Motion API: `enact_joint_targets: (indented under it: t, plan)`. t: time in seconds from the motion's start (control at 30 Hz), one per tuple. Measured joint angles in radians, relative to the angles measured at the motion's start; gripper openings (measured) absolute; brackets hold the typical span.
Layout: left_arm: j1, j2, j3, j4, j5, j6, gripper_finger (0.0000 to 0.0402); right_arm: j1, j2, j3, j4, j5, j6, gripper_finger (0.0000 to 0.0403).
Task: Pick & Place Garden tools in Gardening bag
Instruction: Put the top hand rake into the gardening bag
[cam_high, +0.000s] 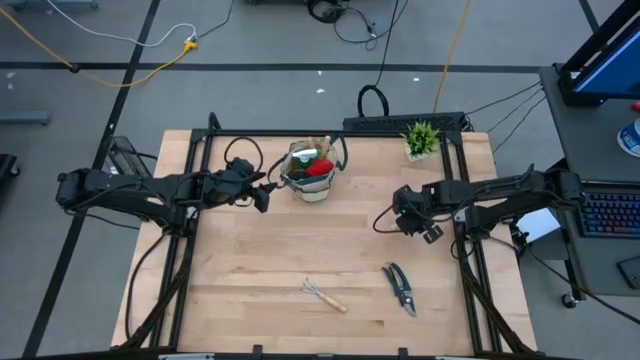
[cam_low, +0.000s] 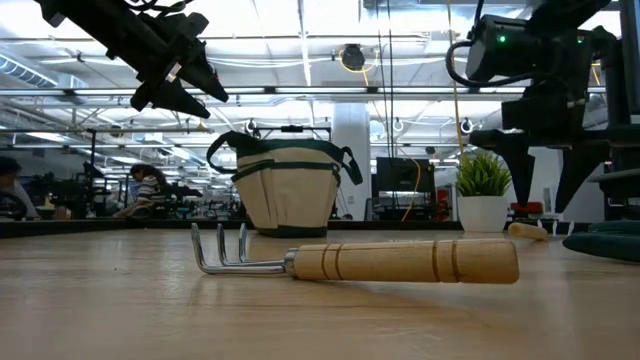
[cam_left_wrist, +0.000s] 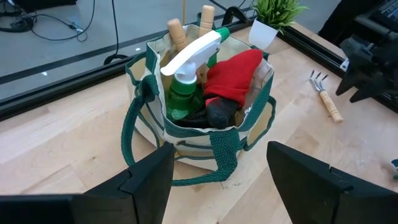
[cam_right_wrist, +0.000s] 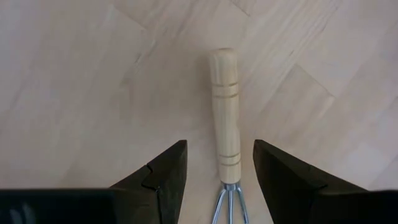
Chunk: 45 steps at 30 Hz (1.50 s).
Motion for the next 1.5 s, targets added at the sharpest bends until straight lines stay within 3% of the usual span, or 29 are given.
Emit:
enact_joint_targets:
  t: [0.6, 1.23, 1.5]
  plan:
    - [0.000, 0.000, 0.000, 0.000, 0.000, 0.000, 0.0264, -0.002, -0.001, -0.158, 0.156, 0.079, -0.001, 0.0174]
    - [0.000, 0.000, 0.000, 0.032, 0.000, 0.000, 0.0264, -0.002, 0.001, -0.161, 0.154, 0.157, 0.000, 0.0049]
    - [0.000, 0.000, 0.000, 0.080, 0.000, 0.000, 0.0264, -0.002, 0.000, -0.161, 0.200, 0.155, 0.037, 0.0047]
